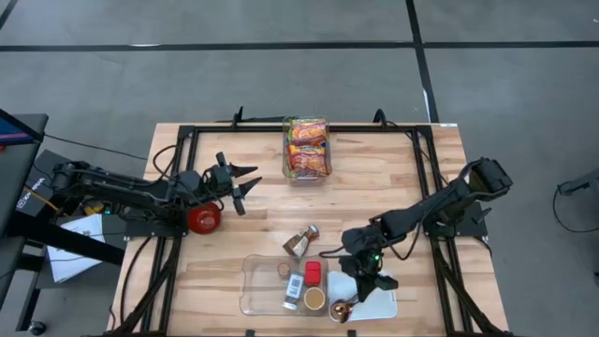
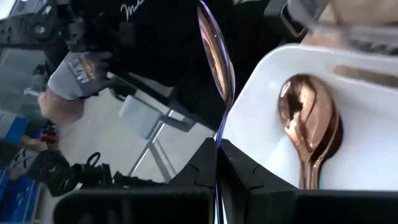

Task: Pick & Place Food Item
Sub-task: Put the blue spoon into the white bin

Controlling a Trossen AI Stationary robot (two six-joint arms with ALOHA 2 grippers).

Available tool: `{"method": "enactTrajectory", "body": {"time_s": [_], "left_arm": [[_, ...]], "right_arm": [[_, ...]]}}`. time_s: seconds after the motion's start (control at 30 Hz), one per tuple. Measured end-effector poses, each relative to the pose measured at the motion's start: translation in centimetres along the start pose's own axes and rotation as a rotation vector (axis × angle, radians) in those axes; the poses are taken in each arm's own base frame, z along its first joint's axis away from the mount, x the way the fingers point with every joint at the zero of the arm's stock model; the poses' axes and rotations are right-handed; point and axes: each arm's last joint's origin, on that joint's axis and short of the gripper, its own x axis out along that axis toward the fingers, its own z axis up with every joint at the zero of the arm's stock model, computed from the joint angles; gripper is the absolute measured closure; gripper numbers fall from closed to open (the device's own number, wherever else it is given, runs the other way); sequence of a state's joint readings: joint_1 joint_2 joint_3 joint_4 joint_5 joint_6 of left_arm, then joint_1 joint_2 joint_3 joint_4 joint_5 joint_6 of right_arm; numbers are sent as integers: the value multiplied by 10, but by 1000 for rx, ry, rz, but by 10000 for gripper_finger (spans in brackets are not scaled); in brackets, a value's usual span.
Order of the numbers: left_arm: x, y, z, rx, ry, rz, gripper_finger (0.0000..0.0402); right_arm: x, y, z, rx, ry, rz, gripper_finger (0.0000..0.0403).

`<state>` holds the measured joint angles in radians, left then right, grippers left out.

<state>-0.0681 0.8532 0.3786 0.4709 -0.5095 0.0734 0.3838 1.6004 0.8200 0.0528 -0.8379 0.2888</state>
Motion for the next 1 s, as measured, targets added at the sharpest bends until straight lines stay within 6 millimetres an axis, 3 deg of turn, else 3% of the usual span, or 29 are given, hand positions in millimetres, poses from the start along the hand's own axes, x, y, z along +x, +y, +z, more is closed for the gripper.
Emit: {"method": "enactTrajectory", "body": {"time_s": [0.33,0.6,1.0], "left_arm": [[0,0,-2,6,16,-12,261],[0,-1,-2,8,18,-36,261],[7,-6,-10,20,56,-59,261]], "right_arm": [[13,-21,-7,14,44,71,403],[10,-38,-12,31,59,72,403],[9,-40,-16,14,84,65,403]]}}
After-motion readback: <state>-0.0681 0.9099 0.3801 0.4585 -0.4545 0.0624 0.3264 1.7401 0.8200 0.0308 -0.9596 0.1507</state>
